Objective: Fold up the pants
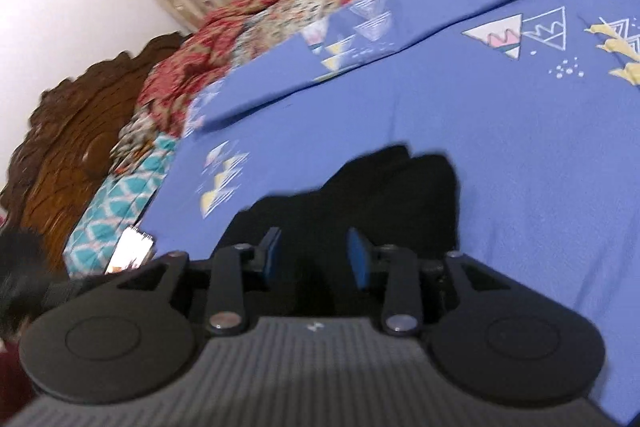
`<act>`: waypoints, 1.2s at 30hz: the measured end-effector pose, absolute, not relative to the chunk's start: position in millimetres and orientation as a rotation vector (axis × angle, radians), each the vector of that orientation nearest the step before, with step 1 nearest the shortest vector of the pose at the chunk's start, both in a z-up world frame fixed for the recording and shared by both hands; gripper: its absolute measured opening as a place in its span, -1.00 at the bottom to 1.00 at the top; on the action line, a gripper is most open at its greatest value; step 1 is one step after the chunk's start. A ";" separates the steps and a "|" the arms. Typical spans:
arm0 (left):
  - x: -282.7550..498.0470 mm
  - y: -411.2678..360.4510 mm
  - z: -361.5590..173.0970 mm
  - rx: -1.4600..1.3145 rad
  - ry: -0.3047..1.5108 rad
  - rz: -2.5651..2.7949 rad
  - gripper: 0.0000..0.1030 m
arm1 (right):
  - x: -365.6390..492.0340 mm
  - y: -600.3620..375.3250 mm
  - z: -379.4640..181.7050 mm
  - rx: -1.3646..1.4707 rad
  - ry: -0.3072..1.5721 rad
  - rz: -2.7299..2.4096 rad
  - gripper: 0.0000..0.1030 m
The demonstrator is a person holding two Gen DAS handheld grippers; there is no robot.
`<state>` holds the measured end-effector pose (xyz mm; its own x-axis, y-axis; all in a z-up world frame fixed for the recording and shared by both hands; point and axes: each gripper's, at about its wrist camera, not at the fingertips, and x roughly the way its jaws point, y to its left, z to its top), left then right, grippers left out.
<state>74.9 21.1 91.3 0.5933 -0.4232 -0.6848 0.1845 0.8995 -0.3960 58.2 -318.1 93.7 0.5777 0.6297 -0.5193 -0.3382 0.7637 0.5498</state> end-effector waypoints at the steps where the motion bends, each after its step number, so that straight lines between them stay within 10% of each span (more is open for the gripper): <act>1: 88.0 20.0 84.5 -0.310 0.894 -0.354 0.35 | 48.9 -317.4 92.9 0.413 0.765 0.599 -0.23; 6: 118.3 0.1 63.6 -0.357 0.951 -0.437 0.14 | 10.4 -310.2 92.1 0.355 0.758 0.657 -0.23; 9: 116.7 -8.9 58.2 -0.333 0.947 -0.451 -0.69 | 10.0 -310.2 82.6 0.332 0.807 0.634 -0.27; 36: 2.6 -5.5 124.3 -0.267 0.769 -0.425 -0.40 | -15.5 -311.6 95.9 0.204 0.760 0.659 -0.23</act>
<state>2.6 -5.5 124.3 0.6401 -0.4635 -0.6127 0.2720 0.8826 -0.3835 -15.5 -311.6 95.9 0.5367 0.6202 -0.5721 -0.4783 0.7822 0.3993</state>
